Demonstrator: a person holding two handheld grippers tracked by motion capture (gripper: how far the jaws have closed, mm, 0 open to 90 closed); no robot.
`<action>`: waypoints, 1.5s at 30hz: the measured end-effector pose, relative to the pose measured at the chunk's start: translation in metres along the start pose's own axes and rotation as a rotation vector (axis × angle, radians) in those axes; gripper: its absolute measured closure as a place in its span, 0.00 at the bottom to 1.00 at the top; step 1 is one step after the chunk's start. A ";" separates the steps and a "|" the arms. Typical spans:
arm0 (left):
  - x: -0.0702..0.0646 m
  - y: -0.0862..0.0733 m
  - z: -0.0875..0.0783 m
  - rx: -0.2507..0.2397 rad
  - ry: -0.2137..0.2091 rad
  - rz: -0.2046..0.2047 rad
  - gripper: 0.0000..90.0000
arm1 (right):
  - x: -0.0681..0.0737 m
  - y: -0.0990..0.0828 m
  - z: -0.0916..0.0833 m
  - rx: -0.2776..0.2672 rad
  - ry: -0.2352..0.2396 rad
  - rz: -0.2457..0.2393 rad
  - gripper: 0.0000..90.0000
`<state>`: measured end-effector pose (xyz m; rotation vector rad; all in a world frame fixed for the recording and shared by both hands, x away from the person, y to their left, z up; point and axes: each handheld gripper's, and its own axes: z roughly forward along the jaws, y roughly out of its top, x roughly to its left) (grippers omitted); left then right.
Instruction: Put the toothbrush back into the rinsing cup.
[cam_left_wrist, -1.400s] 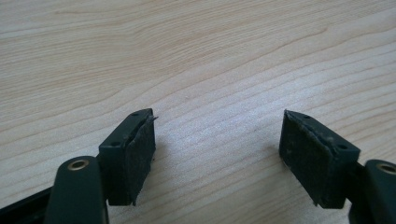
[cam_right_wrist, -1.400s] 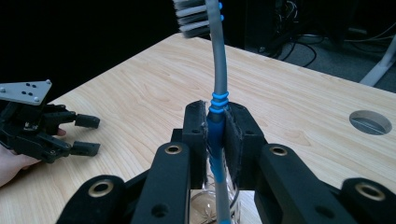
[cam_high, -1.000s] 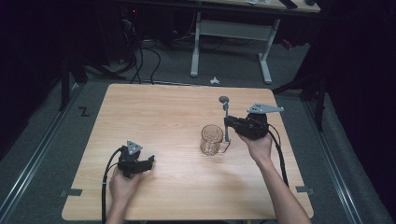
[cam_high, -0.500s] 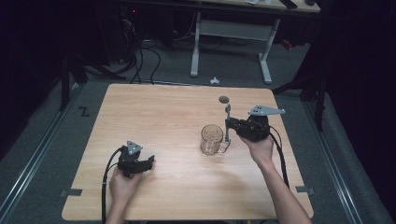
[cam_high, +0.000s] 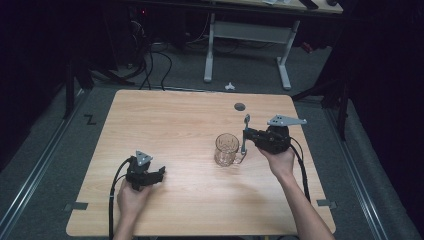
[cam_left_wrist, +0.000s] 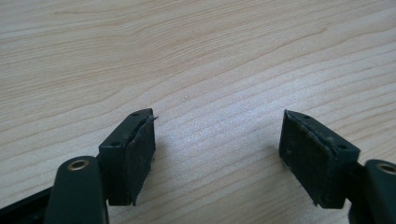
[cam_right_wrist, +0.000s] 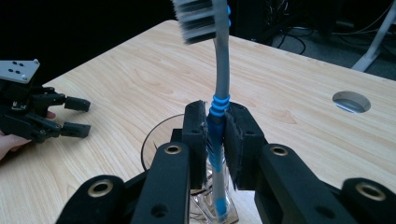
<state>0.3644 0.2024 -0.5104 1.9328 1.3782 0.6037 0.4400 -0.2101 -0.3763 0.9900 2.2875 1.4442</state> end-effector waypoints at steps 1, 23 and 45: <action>0.000 0.000 0.000 0.000 0.000 0.000 0.31 | 0.000 0.000 -0.001 0.000 -0.001 -0.002 0.88; 0.000 0.000 0.000 0.000 0.000 0.000 0.31 | 0.000 -0.011 -0.004 0.030 -0.011 -0.007 0.88; 0.000 0.000 0.000 0.000 0.000 0.000 0.31 | 0.000 -0.018 0.000 0.056 -0.018 -0.006 0.88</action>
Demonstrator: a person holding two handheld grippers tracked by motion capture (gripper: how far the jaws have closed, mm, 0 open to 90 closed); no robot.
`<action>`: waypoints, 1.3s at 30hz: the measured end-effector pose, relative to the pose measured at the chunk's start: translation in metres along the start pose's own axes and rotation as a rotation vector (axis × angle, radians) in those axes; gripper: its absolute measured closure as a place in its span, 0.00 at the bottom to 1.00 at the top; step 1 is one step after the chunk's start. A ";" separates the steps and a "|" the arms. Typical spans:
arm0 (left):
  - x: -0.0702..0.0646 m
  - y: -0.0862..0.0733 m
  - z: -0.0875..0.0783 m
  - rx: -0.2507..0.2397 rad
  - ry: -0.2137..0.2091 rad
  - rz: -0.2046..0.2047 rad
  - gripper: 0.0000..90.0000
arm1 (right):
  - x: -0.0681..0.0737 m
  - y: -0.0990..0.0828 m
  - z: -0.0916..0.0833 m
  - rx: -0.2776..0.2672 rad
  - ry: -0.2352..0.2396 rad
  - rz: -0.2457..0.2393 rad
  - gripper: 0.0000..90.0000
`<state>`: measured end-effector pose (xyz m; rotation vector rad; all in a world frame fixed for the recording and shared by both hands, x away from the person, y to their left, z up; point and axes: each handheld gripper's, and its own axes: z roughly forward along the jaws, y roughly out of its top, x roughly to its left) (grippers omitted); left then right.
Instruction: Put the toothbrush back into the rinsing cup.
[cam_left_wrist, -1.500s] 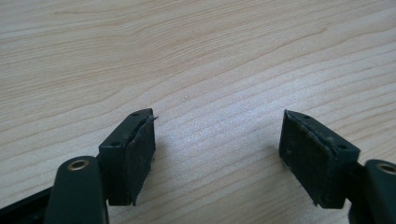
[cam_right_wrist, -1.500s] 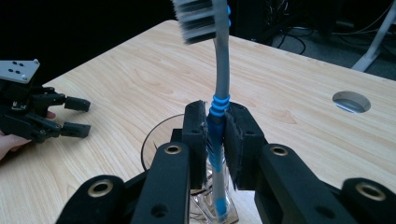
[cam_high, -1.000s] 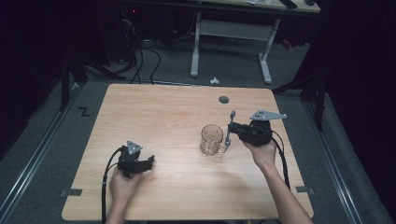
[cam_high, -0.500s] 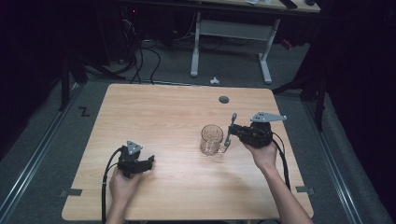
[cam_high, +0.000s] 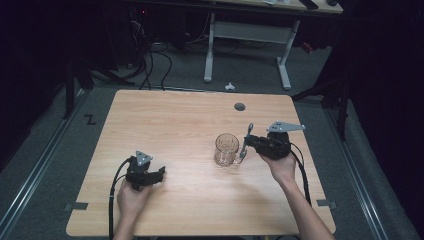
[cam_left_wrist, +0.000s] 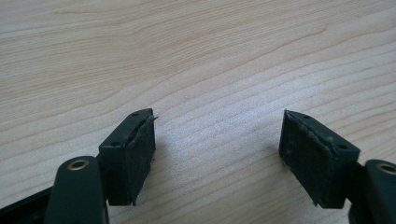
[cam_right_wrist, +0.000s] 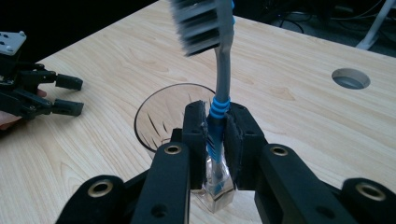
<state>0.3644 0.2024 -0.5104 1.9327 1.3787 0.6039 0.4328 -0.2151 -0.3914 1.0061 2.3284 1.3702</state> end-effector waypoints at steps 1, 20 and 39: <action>0.000 0.000 0.000 0.000 0.000 0.000 0.31 | 0.000 0.000 0.000 0.000 0.000 0.000 0.88; 0.000 0.000 0.000 0.001 0.000 0.000 0.31 | 0.000 -0.009 0.012 0.052 0.008 0.011 0.88; 0.000 0.000 0.000 0.001 0.000 0.000 0.31 | 0.002 -0.011 0.019 0.087 0.005 0.009 0.87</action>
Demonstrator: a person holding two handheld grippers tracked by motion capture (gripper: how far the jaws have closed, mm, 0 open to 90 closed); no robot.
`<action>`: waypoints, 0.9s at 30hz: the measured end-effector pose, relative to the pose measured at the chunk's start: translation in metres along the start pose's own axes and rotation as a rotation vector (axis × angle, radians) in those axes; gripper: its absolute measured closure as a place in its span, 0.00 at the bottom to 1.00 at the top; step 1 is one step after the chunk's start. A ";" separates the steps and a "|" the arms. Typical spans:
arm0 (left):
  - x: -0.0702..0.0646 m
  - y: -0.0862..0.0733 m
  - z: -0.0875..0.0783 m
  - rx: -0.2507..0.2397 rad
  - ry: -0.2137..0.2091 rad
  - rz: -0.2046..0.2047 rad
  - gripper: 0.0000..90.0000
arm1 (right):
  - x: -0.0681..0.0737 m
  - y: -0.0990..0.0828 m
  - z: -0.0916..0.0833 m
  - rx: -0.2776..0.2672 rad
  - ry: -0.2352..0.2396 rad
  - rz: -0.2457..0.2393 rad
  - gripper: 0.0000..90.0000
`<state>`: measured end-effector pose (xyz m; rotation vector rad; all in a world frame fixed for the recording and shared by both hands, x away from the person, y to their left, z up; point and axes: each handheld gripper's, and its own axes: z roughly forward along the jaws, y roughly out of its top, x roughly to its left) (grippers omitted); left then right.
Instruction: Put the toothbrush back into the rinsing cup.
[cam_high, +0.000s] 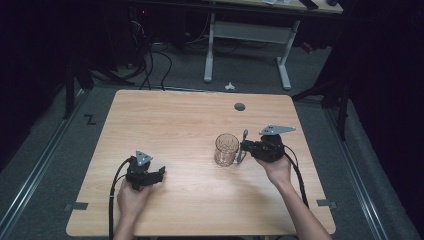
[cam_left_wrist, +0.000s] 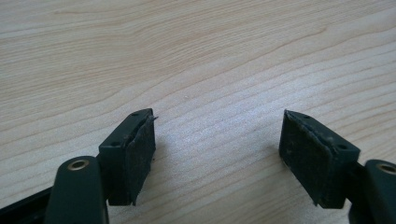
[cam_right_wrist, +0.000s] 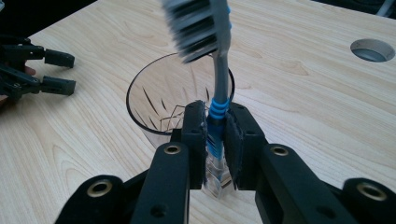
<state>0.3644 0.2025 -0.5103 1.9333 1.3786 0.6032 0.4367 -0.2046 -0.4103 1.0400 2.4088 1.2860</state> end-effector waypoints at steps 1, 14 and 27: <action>0.000 0.000 0.000 0.000 0.000 0.000 0.31 | 0.000 0.000 0.000 -0.001 0.004 0.001 0.87; 0.000 0.000 0.000 0.000 0.000 -0.001 0.31 | 0.000 0.001 -0.006 -0.017 0.001 0.000 0.78; 0.000 0.000 0.000 0.000 0.000 0.000 0.31 | -0.001 -0.002 -0.017 -0.058 -0.021 0.001 0.75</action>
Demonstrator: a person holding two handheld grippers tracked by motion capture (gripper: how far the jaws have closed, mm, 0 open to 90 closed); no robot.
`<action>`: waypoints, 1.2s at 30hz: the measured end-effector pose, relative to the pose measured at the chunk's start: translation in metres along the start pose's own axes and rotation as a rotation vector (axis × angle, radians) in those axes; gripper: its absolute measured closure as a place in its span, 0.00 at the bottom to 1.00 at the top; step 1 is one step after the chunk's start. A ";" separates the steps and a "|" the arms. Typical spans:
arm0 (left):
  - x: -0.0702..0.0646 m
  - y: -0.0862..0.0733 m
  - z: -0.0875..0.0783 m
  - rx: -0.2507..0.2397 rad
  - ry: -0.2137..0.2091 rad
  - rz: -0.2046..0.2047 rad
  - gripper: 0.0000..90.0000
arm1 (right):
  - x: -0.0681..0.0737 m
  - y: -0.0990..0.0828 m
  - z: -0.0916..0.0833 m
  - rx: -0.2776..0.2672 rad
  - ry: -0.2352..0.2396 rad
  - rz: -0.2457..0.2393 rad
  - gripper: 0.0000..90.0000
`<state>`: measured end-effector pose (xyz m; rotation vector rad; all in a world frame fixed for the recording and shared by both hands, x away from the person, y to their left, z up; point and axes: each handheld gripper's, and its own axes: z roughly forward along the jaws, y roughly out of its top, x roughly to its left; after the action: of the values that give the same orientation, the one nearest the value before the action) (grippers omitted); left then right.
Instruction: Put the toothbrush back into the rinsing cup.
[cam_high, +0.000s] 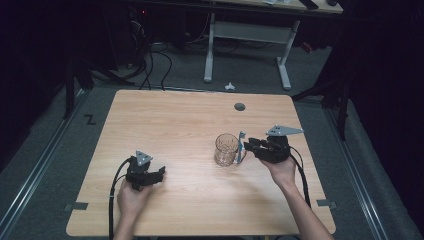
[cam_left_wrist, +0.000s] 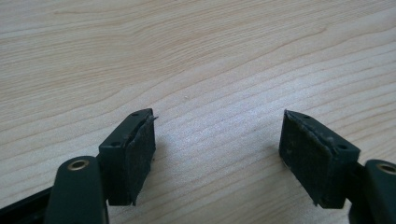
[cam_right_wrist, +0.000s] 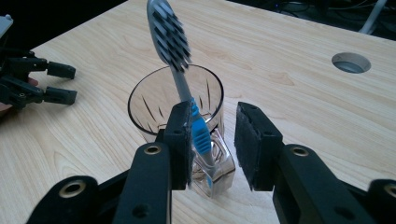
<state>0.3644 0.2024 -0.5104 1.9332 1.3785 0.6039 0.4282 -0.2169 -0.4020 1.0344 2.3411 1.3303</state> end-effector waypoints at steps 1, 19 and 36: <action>0.000 0.000 0.000 0.000 0.001 0.000 0.31 | 0.000 -0.001 -0.001 -0.001 0.000 0.002 0.75; 0.000 0.000 0.000 0.000 0.000 0.001 0.31 | -0.008 -0.008 -0.022 -0.052 -0.010 0.038 0.78; 0.000 0.000 0.000 0.000 0.001 0.000 0.31 | -0.009 -0.024 -0.042 -0.076 -0.034 0.053 0.79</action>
<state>0.3644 0.2022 -0.5104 1.9337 1.3790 0.6049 0.4011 -0.2577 -0.3999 1.0942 2.2350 1.3990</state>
